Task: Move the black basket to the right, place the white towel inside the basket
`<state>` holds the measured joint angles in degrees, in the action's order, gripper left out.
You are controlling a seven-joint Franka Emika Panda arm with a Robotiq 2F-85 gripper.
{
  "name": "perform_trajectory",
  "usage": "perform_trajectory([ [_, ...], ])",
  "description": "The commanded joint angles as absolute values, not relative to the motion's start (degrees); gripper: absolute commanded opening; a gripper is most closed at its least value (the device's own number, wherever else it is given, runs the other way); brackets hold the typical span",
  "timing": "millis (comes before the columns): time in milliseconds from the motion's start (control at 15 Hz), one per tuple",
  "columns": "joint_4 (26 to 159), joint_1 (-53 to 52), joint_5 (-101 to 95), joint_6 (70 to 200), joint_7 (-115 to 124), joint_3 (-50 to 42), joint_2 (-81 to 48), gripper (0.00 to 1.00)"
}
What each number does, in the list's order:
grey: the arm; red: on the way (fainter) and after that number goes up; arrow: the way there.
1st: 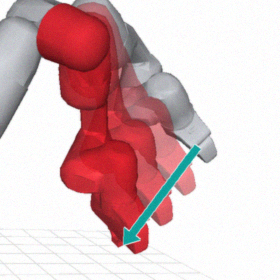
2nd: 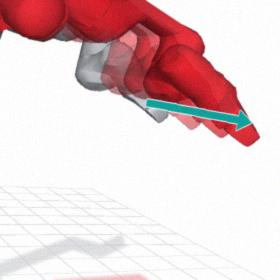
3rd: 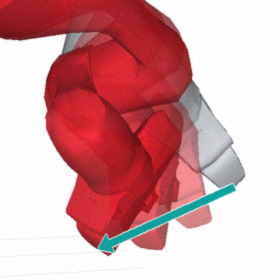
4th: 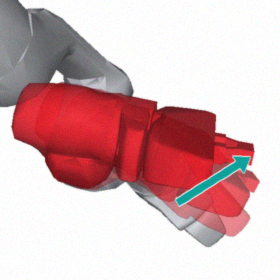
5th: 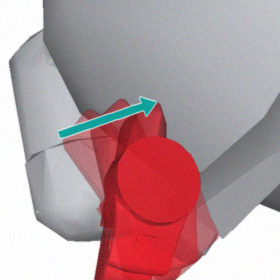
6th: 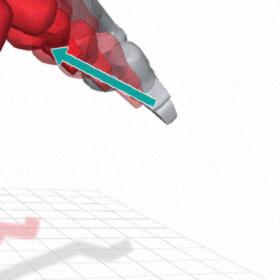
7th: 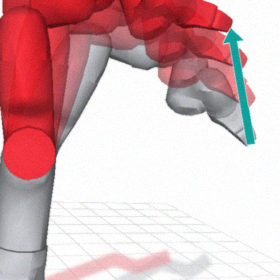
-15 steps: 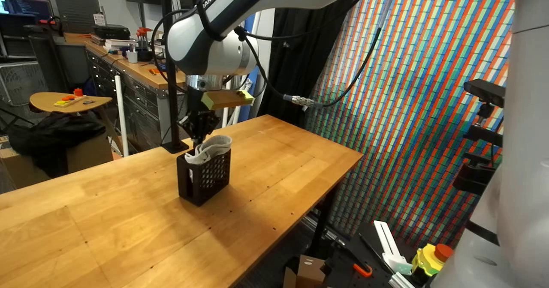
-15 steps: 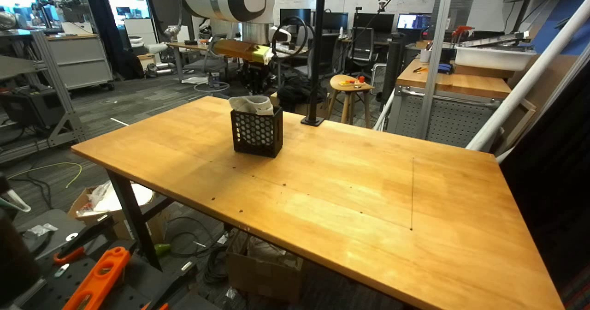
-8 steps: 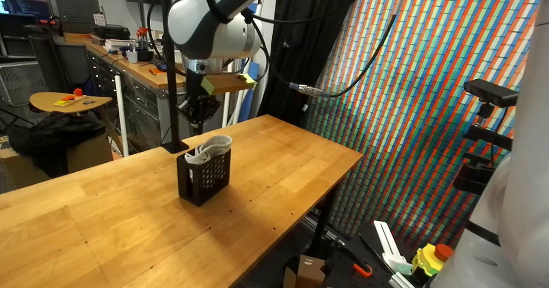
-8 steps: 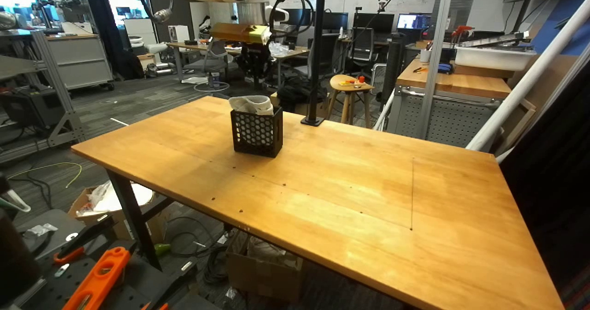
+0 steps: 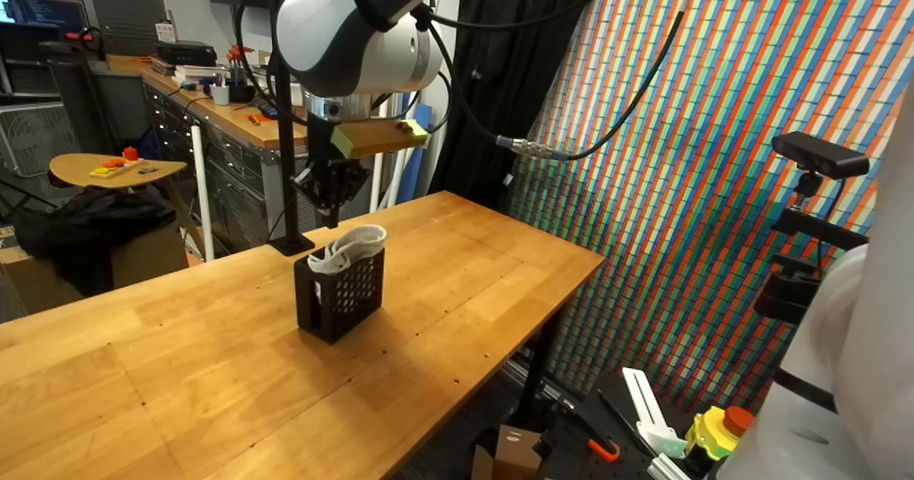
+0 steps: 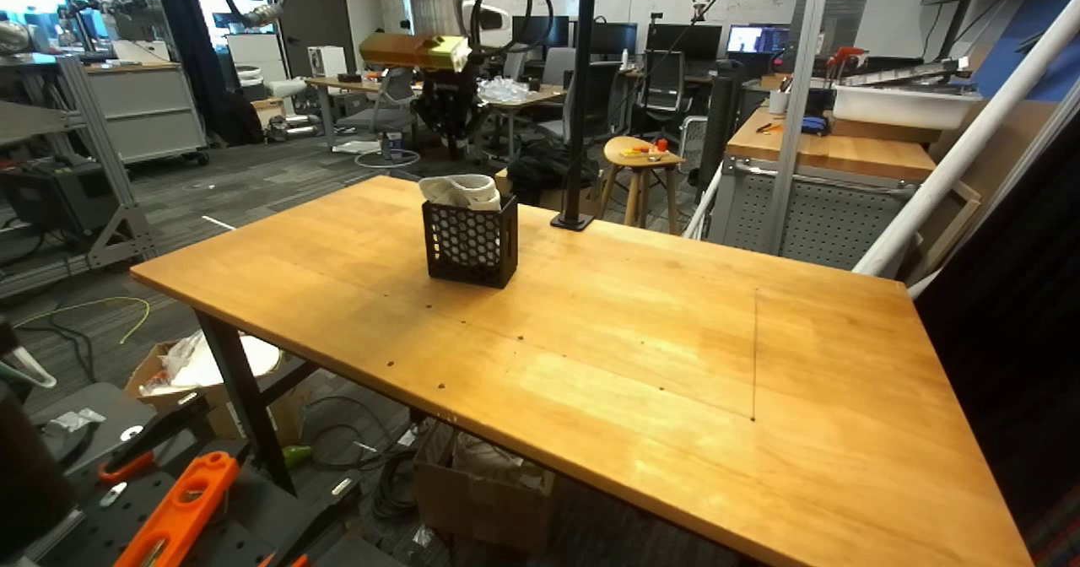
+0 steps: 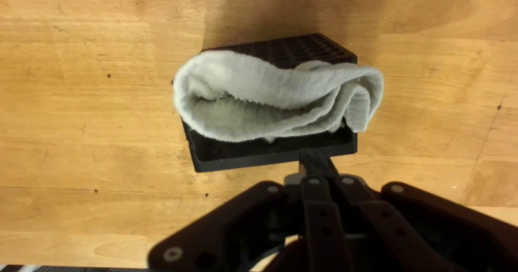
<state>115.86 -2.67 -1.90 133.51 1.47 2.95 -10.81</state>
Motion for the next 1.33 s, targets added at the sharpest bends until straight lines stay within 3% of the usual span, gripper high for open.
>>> perform_trajectory([
  [0, 119.16, -3.60, -3.09, 133.88, 3.87, 2.71, -7.69, 0.01],
  [1267, 120.23, -1.34, -1.77, 136.40, 0.22, 0.89, -10.13, 0.01],
])
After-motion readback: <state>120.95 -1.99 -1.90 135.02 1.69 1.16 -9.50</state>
